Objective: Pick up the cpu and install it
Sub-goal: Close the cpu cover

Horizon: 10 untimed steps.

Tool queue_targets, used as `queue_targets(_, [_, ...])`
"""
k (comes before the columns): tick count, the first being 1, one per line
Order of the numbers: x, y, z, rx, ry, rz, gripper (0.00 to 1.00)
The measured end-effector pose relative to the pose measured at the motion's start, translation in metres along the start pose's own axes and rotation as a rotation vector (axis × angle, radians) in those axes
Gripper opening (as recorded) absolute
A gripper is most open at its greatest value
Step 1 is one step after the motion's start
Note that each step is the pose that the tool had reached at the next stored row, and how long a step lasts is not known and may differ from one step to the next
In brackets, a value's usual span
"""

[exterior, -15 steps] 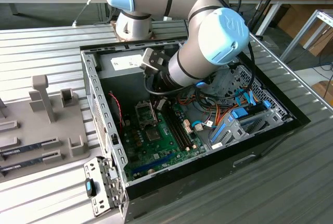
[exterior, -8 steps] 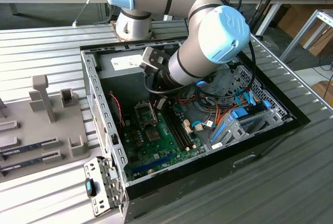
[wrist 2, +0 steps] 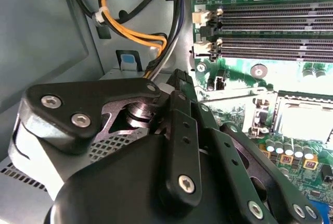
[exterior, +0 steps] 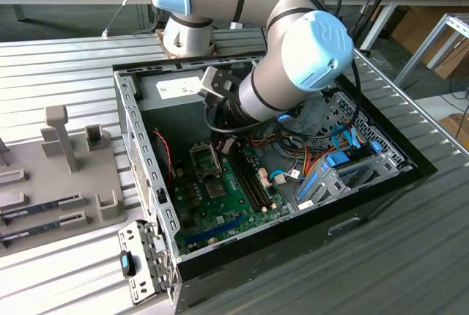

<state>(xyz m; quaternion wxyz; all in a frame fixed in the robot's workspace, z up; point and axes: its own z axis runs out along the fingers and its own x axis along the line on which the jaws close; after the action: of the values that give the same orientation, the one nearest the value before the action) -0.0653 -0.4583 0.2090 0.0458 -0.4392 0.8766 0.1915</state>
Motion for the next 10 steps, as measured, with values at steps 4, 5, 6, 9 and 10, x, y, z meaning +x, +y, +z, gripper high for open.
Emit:
queue_targets(4, [0.0009,-0.0014,0.0038,-0.0022,-0.0012,0.003,0.11])
queue_targets(5, [0.0014,-0.0019,0.0054,-0.0024,-0.0011,0.003,0.11])
queue_targets(6, [0.0019,-0.0025,0.0073,-0.0028,-0.0012,0.004,0.11])
queue_targets(9, [0.0026,-0.0033,0.0096,-0.0029,-0.0011,0.004,0.11])
queue_targets(10, [0.0028,-0.0035,0.0099,-0.0028,-0.0010,0.004,0.11])
